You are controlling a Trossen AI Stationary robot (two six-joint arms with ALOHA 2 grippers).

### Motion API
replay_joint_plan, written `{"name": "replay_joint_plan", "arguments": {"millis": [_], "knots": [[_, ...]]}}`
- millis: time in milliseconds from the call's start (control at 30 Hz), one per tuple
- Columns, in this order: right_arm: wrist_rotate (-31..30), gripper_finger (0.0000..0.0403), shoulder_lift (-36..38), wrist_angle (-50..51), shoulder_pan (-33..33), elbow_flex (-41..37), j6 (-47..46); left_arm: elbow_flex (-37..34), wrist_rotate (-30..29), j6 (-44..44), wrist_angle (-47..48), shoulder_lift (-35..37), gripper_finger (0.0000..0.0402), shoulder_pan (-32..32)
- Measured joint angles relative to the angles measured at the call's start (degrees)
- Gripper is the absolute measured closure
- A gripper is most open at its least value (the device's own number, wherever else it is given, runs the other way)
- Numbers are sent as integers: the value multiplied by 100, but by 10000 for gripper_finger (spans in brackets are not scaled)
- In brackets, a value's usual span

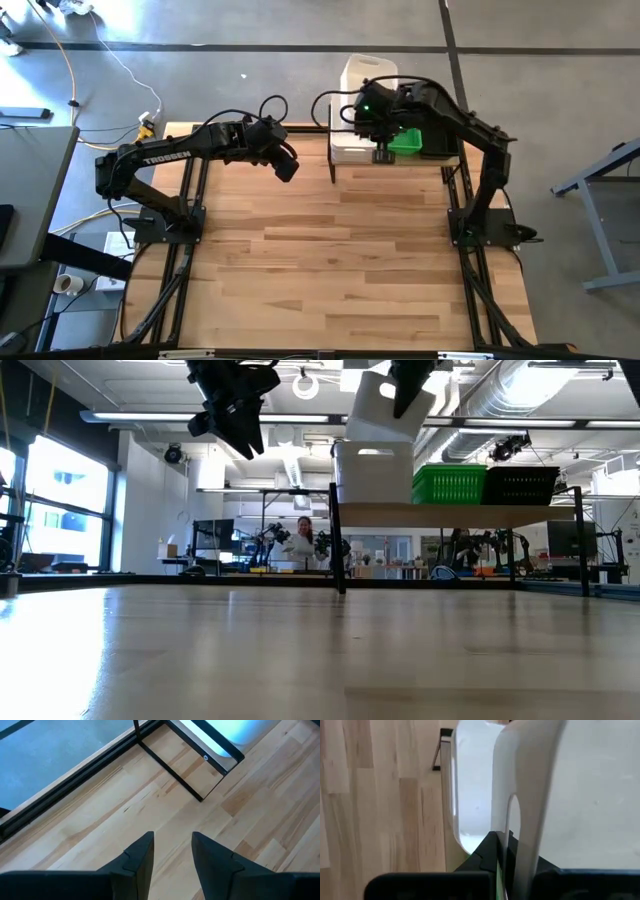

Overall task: Stack baskets on shelf by color
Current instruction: Stack the white bin on top of the white bin

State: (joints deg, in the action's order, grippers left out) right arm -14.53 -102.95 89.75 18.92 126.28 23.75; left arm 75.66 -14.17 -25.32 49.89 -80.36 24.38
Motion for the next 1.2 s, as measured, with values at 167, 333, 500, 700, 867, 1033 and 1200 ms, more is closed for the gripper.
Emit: {"name": "replay_joint_plan", "arguments": {"millis": [167,333,500,700,867,1033,1200], "knots": [[124,403,-197,21,-33,366,117,0,-4,0,0,0,280,2],[455,403,-310,27,-73,459,25,0,-15,0,0,0,280,1],[502,403,-453,26,-142,408,-98,0,-15,0,0,0,280,2],[571,403,-486,27,-128,408,-290,0,-15,1,2,0,280,2],[571,403,-502,27,-118,408,-333,0,-15,0,2,0,280,0],[581,403,-521,27,-16,408,-464,0,-4,53,2,0,280,2],[652,403,-521,26,64,408,-437,0,4,89,3,0,280,0]]}}
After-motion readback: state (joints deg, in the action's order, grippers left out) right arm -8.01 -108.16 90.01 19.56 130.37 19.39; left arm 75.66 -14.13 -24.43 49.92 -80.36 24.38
